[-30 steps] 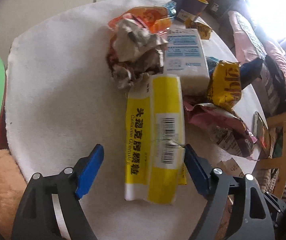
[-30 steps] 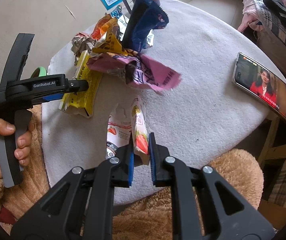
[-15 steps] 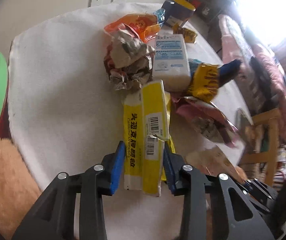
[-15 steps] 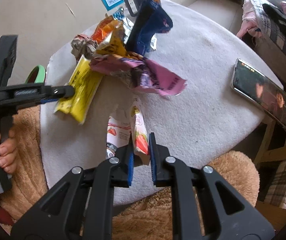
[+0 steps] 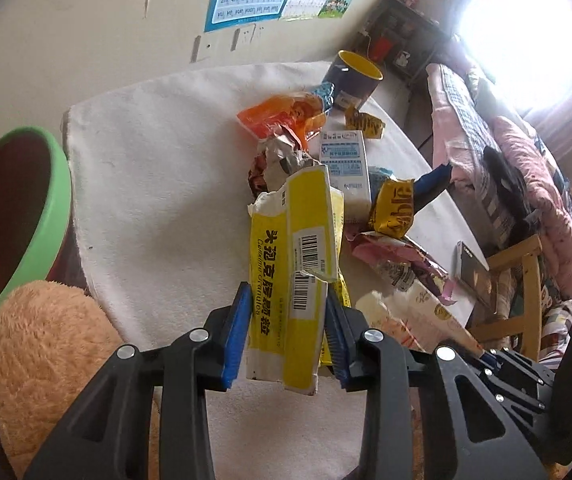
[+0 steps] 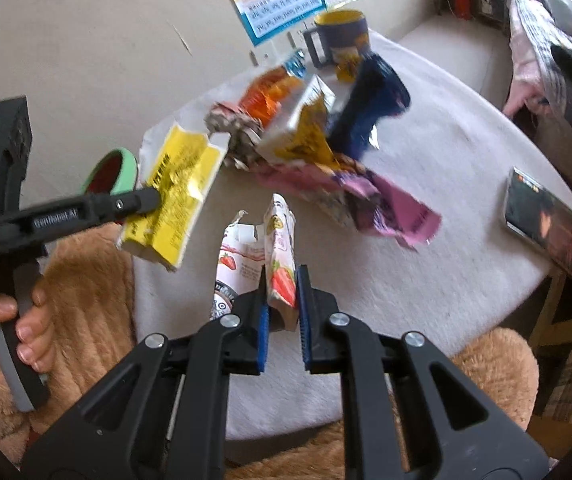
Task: Collect trash
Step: 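Carry the yellow box and snack packet toward the red bucket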
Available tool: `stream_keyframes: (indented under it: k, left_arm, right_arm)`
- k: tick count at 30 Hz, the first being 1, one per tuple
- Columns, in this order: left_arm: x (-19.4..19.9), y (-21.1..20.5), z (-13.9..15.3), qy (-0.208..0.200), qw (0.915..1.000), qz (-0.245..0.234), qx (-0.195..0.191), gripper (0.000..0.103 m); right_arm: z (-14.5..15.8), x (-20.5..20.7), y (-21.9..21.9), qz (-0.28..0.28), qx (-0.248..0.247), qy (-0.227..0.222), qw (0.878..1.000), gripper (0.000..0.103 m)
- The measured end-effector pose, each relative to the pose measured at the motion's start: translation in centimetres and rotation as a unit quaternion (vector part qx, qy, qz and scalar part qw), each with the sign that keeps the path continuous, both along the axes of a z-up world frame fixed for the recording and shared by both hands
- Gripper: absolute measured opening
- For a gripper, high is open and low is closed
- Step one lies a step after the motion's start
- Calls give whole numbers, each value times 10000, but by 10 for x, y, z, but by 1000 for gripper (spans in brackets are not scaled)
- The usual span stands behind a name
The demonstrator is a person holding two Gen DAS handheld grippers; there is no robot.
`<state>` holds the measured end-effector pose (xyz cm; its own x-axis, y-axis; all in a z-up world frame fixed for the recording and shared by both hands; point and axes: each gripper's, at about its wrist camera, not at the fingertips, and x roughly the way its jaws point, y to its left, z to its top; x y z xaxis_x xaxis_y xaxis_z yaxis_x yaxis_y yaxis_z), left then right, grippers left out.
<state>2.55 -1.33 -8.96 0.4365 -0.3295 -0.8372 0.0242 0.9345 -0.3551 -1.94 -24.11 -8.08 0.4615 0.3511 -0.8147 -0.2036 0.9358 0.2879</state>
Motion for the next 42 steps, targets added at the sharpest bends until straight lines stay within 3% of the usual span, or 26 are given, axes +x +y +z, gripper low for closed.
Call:
stream_keyframes:
  k: [11, 42]
  left_arm:
    - [-10, 22, 22, -493, 9985, 196, 127, 33]
    - [-25, 69, 27, -826, 9943, 666, 126, 33]
  right_arm:
    - [24, 16, 30, 151, -76, -256, 9995, 13]
    - [40, 30, 93, 579, -347, -270, 9974, 13]
